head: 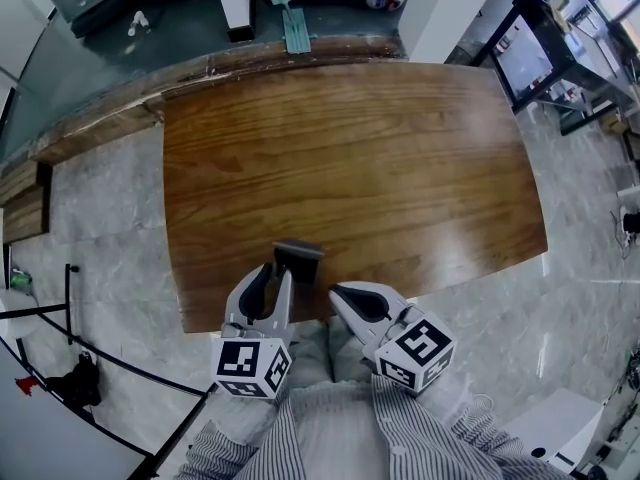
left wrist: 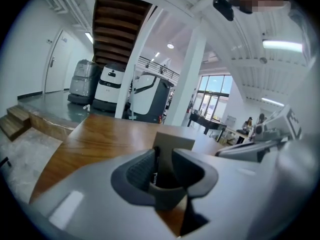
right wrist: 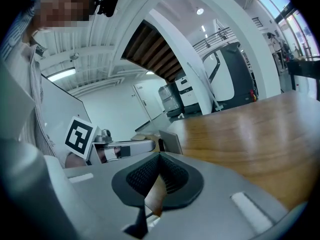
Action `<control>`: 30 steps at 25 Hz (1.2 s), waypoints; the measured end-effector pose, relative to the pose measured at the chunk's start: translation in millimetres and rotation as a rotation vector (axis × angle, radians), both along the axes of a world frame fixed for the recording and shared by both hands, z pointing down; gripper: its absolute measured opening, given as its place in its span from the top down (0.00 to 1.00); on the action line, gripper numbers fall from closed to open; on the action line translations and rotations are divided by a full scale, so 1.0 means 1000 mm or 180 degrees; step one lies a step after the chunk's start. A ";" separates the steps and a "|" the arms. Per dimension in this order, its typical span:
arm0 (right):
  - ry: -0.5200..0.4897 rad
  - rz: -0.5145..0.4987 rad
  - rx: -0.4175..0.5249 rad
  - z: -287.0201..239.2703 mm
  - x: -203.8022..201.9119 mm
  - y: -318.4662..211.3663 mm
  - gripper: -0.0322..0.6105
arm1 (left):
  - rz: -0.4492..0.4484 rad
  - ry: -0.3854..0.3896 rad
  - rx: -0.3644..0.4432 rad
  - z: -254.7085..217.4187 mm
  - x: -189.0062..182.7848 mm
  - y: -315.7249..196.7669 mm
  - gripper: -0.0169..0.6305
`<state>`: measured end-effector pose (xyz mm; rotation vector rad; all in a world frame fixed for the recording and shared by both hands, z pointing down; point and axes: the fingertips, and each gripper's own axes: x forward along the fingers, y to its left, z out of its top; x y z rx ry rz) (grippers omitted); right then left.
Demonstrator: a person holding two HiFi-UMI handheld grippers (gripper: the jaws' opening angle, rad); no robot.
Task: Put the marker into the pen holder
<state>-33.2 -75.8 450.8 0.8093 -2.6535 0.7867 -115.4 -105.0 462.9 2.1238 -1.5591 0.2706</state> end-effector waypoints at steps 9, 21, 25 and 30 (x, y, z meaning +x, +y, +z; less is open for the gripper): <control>0.0214 -0.0128 0.0331 -0.028 -0.008 -0.010 0.95 | 0.0109 0.0025 0.0161 -0.036 0.014 0.007 0.92; 0.0364 -0.0138 0.0553 -0.039 -0.014 -0.013 0.95 | 0.0293 0.0019 0.0118 -0.045 0.028 0.009 0.96; 0.0371 -0.0153 0.0564 -0.041 -0.015 -0.012 0.95 | 0.0298 0.0053 0.0096 -0.043 0.029 0.010 0.96; 0.0394 -0.0156 0.0583 -0.040 -0.016 -0.012 0.95 | 0.0328 0.0101 0.0058 -0.040 0.030 0.012 0.96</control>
